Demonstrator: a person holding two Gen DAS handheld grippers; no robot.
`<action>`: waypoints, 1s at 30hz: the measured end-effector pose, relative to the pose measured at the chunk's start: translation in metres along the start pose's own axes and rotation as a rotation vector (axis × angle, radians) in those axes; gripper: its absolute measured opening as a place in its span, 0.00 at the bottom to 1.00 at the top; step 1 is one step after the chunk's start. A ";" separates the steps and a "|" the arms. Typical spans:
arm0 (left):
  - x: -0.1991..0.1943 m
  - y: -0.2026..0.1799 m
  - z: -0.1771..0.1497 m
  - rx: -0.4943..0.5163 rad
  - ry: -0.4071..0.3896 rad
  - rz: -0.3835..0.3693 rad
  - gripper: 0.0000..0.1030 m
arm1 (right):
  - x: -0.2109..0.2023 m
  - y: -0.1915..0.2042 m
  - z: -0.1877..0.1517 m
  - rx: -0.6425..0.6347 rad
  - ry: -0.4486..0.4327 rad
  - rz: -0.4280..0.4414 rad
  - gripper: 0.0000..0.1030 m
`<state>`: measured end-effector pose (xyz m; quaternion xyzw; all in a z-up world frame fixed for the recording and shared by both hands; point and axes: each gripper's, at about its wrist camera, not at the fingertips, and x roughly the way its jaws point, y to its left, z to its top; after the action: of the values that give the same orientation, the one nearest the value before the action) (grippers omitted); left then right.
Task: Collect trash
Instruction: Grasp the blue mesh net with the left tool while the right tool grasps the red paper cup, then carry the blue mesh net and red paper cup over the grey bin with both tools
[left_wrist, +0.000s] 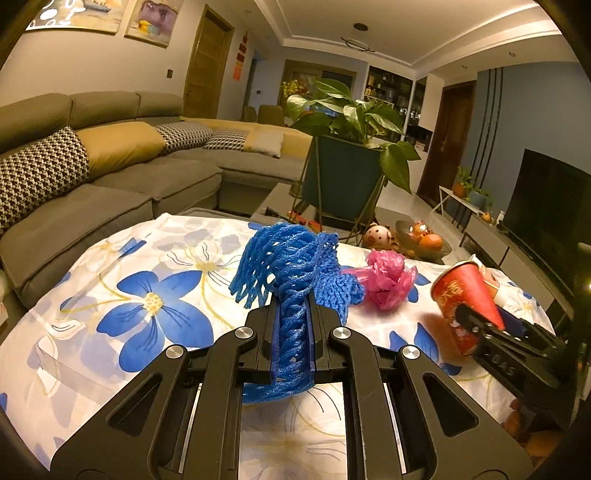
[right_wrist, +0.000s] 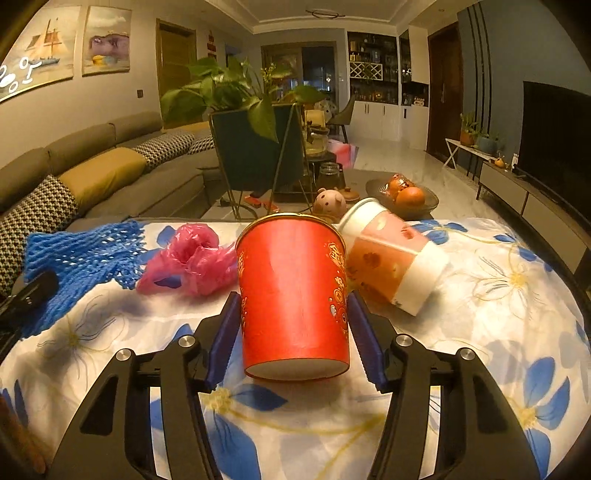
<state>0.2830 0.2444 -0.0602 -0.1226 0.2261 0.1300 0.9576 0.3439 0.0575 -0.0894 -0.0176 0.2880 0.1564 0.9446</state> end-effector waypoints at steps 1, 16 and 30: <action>-0.001 0.000 0.000 0.003 0.000 0.000 0.10 | -0.003 -0.001 0.001 0.004 -0.003 0.002 0.55; -0.047 -0.021 -0.008 0.059 -0.026 -0.036 0.10 | -0.099 -0.033 -0.024 0.069 -0.126 0.032 0.55; -0.126 -0.064 -0.015 0.105 -0.104 -0.148 0.10 | -0.191 -0.065 -0.049 0.100 -0.234 0.017 0.55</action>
<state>0.1874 0.1556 -0.0030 -0.0817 0.1731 0.0530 0.9801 0.1875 -0.0646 -0.0296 0.0506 0.1832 0.1506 0.9702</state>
